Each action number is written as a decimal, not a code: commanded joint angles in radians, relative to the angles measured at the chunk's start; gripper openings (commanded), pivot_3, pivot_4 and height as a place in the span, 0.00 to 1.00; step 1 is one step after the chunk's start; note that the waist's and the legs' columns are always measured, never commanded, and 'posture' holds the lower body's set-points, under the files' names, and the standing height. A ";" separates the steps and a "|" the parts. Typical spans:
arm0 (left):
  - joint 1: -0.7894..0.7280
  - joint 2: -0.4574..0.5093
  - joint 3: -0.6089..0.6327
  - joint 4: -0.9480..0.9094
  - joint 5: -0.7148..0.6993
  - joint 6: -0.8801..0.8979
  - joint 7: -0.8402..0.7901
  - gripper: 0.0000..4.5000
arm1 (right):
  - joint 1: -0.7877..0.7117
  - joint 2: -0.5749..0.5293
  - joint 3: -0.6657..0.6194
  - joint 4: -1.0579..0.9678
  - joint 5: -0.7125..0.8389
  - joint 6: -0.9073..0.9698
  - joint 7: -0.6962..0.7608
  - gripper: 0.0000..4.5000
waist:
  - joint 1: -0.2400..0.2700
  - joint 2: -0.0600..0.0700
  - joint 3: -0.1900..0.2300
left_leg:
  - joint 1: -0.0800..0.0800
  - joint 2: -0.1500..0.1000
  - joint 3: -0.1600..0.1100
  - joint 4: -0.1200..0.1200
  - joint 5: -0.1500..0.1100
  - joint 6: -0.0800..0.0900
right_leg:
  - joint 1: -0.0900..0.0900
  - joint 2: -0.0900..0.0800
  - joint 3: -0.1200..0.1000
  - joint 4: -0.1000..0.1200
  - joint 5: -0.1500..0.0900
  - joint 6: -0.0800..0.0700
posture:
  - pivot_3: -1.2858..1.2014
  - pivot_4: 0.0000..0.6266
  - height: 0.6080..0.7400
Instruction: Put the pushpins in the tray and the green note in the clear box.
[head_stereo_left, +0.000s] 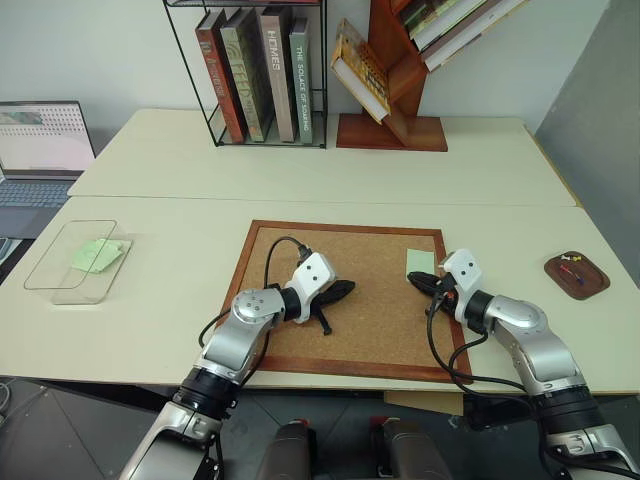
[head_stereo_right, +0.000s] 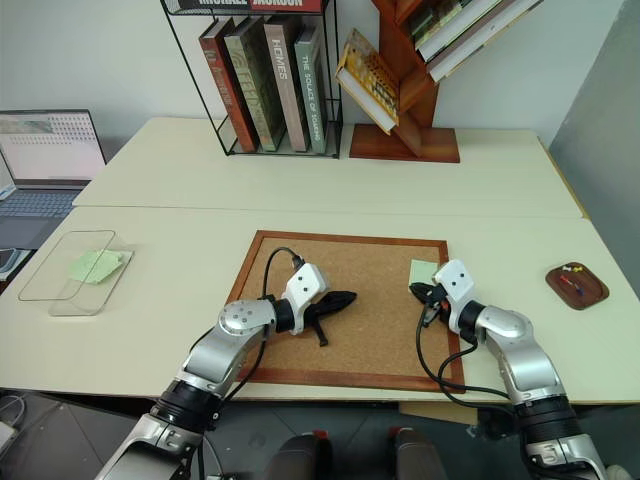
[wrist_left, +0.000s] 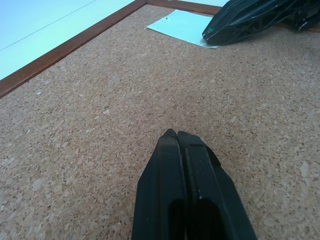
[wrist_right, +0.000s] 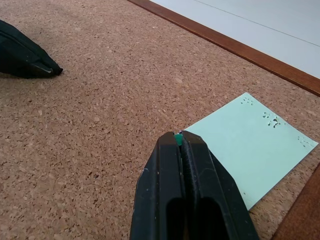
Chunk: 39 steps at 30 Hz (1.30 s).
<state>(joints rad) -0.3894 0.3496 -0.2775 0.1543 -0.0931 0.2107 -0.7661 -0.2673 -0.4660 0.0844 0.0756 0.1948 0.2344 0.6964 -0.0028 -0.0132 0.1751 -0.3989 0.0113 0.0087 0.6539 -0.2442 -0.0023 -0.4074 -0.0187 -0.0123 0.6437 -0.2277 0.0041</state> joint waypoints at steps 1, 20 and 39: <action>0.036 0.013 -0.018 0.049 0.041 0.036 0.013 0.00 | -0.021 -0.038 -0.005 -0.088 -0.022 -0.072 0.037 0.00 | 0.000 0.000 0.000 | 0.000 0.000 0.000 0.000 0.000 0.000 | 0.000 0.000 0.000 0.000 0.000 0.000 | 0.52 0.24 1.00; -0.002 -0.024 0.104 -0.127 -0.111 0.126 0.015 0.00 | -0.090 -0.100 -0.006 -0.256 -0.003 -0.057 0.113 0.00 | 0.000 -0.009 0.006 | -0.002 0.000 0.000 0.000 0.000 0.000 | -0.002 0.000 -0.001 0.000 0.000 0.000 | 0.52 0.24 1.00; -0.069 0.021 0.092 -0.077 -0.007 -0.091 0.008 0.79 | -0.132 -0.068 0.004 -0.263 0.008 -0.043 0.110 0.00 | 0.002 -0.012 0.008 | -0.003 -0.001 0.002 -0.008 0.000 0.000 | -0.007 0.000 0.001 0.000 0.000 0.004 | 0.52 0.24 1.00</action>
<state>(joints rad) -0.4312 0.3588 -0.1617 0.0780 -0.1554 0.2146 -0.7663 -0.3767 -0.5394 0.0993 -0.1439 0.1806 0.1880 0.8057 -0.0005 -0.0248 0.1831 -0.4020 0.0105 0.0107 0.6460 -0.2440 -0.0028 -0.4142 -0.0189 -0.0114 0.6441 -0.2280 0.0080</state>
